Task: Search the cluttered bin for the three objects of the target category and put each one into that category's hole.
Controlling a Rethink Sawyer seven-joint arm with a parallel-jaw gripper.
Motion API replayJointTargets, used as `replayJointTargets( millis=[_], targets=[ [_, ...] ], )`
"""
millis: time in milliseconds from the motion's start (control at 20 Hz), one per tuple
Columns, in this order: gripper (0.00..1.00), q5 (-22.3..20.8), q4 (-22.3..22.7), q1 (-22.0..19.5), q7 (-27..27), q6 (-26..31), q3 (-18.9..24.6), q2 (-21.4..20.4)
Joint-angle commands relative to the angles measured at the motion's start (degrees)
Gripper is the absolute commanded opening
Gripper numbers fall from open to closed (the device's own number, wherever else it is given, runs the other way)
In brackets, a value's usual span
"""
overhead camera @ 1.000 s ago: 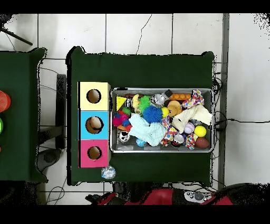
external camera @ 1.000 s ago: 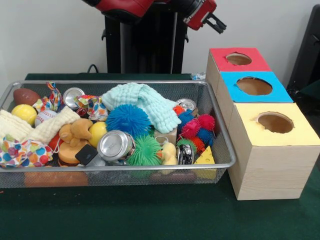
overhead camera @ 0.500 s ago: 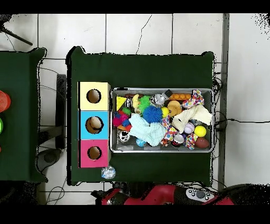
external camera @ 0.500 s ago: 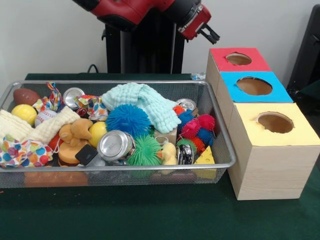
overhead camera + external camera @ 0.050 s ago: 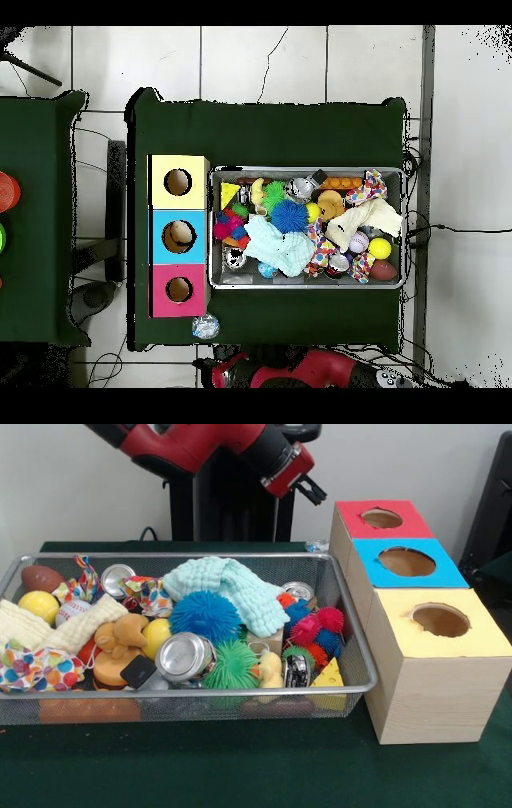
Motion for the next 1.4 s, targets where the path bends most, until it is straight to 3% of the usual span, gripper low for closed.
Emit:
replayJointTargets(
  millis=[50, 350, 800, 1400],
  targets=[
    [0.0, 0.25, -14.31, -4.06, -25.28, 13.88, 2.06, 5.57],
    [0.0, 4.2, -18.32, -9.57, -35.2, 20.66, 1.44, 12.42],
    [0.0, 5.81, -22.65, -13.31, -41.01, 21.76, -0.22, 18.7],
    [0.0, 6.34, -25.86, -15.99, -42.14, 20.01, -1.31, 22.79]
  ],
)
